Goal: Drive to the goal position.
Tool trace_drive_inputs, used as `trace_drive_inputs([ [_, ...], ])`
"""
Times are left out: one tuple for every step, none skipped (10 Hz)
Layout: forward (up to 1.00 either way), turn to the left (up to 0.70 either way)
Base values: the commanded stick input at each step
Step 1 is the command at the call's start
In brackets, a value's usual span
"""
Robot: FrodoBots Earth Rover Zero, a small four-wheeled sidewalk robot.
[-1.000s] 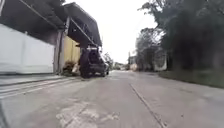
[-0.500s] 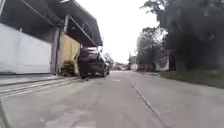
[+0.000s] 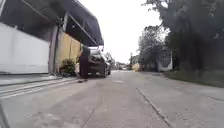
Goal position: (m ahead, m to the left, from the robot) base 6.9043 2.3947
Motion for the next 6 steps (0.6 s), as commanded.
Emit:
trace_drive_inputs([
  [0.70,-0.10],
  [0.70,0.00],
  [0.70,0.00],
  [0.70,0.00],
  [0.70,0.00],
  [0.70,0.00],
])
